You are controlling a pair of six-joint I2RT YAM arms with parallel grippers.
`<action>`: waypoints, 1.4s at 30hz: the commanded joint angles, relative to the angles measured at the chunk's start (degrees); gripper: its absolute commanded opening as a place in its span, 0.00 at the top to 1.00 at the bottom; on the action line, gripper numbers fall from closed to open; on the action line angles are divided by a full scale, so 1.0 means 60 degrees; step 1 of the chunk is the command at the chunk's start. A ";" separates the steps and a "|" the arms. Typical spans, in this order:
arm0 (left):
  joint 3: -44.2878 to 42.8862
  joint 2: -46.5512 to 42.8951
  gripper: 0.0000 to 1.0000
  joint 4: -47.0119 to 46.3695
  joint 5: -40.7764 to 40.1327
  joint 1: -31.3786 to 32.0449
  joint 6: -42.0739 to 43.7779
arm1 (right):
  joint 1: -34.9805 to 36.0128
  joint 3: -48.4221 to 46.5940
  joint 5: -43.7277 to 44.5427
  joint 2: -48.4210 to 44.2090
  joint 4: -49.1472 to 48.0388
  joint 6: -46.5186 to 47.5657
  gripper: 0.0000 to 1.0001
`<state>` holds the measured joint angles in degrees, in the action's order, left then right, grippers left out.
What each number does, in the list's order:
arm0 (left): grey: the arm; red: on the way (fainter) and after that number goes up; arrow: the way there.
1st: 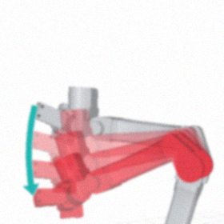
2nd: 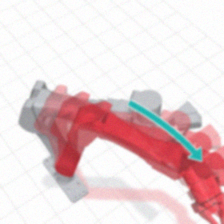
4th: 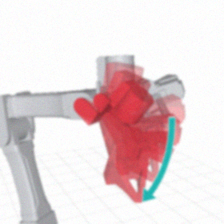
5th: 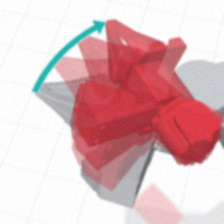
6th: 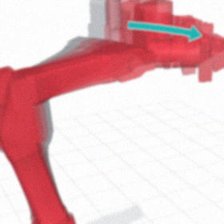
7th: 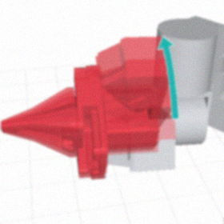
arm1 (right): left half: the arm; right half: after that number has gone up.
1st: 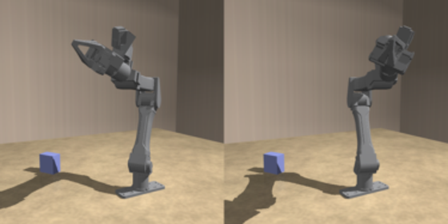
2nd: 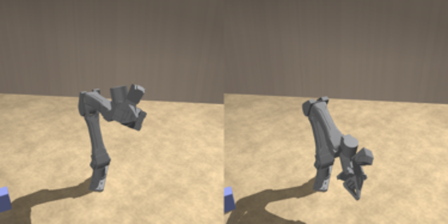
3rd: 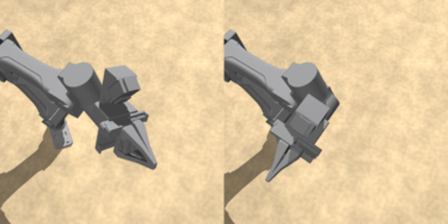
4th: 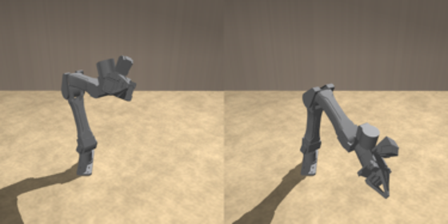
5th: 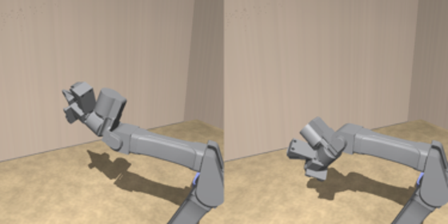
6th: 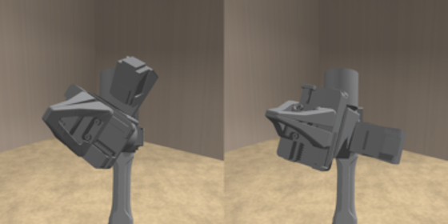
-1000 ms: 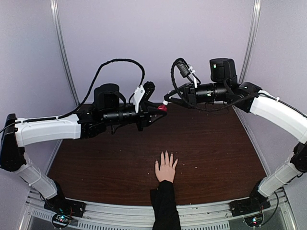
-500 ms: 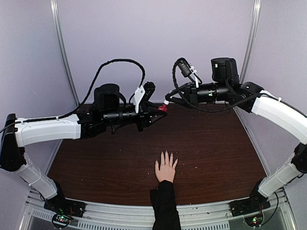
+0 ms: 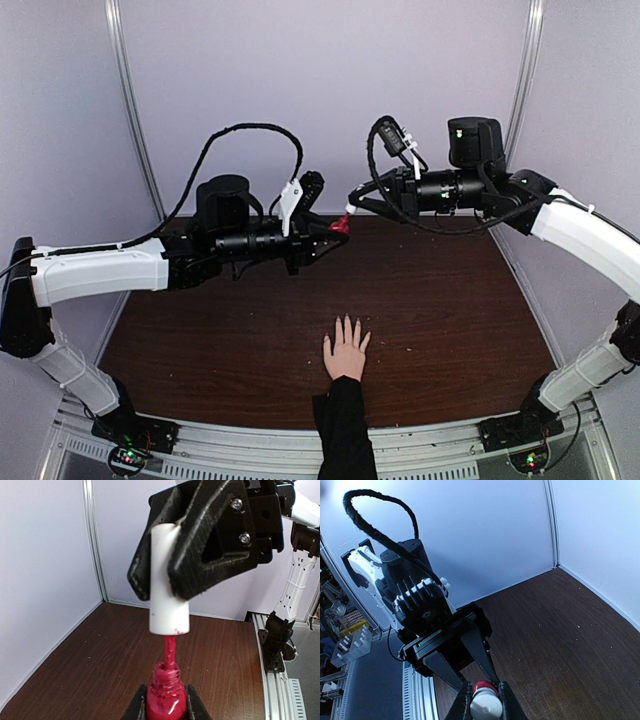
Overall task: Paint the nails
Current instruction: Remove the excess polish from the bottle rim.
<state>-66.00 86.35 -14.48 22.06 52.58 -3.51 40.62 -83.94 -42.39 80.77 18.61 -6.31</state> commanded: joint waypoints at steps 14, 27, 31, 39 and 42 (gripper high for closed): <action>-0.0176 0.0051 1.00 -0.0317 0.0065 0.0032 -0.0059 | -0.0032 0.0085 0.0462 -0.0324 -0.0006 0.0305 1.00; -0.0221 0.0081 1.00 -0.0282 0.0035 0.0027 -0.0045 | -0.0032 0.0078 0.0703 -0.0380 0.0133 0.0439 1.00; -0.0250 0.0116 1.00 -0.0251 0.0017 0.0039 -0.0045 | -0.0042 0.0077 0.0719 -0.0401 0.0140 0.0429 1.00; -0.0250 0.0099 1.00 -0.0268 0.0018 0.0034 -0.0060 | -0.0035 0.0096 0.0905 -0.0449 0.0208 0.0522 1.00; -0.0236 0.0106 1.00 -0.0276 0.0021 0.0030 -0.0060 | -0.0038 0.0103 0.0900 -0.0454 0.0205 0.0524 1.00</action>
<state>-66.00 86.70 -14.44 22.00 52.58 -3.51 40.62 -83.74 -38.59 79.70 19.84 -4.14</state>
